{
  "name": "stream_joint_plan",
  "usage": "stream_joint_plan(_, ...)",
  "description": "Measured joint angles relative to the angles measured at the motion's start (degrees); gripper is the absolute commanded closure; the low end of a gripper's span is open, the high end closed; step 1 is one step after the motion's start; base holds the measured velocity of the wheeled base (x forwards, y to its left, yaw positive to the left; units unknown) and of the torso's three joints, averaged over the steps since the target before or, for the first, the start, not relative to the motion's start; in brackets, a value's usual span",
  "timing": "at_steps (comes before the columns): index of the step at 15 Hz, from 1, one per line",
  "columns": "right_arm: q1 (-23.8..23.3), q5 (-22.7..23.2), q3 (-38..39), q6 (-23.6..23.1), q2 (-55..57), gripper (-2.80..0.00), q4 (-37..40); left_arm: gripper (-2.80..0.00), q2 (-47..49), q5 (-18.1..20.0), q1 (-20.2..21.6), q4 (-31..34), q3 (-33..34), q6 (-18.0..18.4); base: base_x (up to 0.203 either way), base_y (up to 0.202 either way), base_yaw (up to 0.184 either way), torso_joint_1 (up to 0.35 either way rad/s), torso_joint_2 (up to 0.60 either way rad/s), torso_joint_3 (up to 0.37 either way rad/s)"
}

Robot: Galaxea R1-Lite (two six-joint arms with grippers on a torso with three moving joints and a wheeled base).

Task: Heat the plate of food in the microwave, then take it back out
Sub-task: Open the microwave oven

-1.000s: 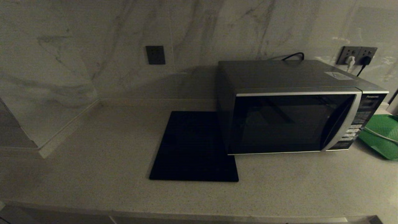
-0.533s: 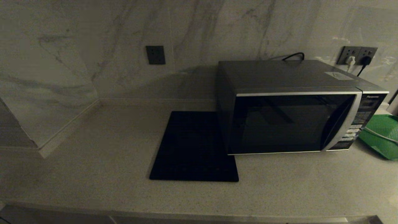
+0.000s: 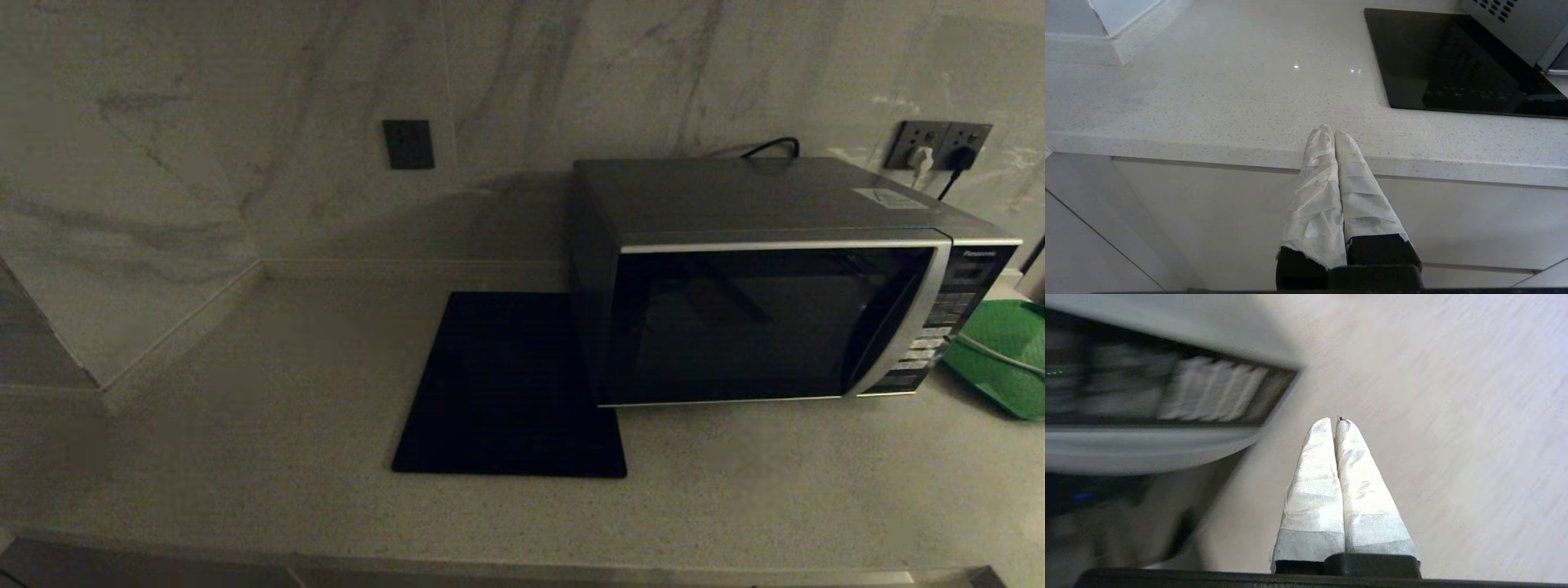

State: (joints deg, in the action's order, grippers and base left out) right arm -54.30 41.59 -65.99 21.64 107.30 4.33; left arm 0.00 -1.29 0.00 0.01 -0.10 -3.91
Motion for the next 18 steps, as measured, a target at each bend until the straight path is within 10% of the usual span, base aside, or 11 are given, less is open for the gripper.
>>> stream_joint_plan(4, -0.5, 4.7, 10.9, -8.2, 5.4, 0.0, -19.5, 0.0, 0.0, 0.0, 0.0, 0.0, 0.0, 0.0, 0.0, 0.0, 0.0, 0.0, 0.0, 0.0)
stream_joint_plan(8, 1.1, 13.7, 14.5, -12.0, 6.6, 0.0, -20.1, 0.0, 0.0, 0.0, 0.0, 0.0, 0.0, 0.0, 0.0, 0.0, 0.0, 0.0, 0.0, 0.0)
stream_joint_plan(18, 7.9, 13.8, 9.2, -11.7, 15.9, 0.0, -22.6, 0.0, 0.0, 0.0, 0.0, 0.0, 0.0, 0.0, 0.0, 0.0, 0.0, 0.0, 0.0, 0.0)
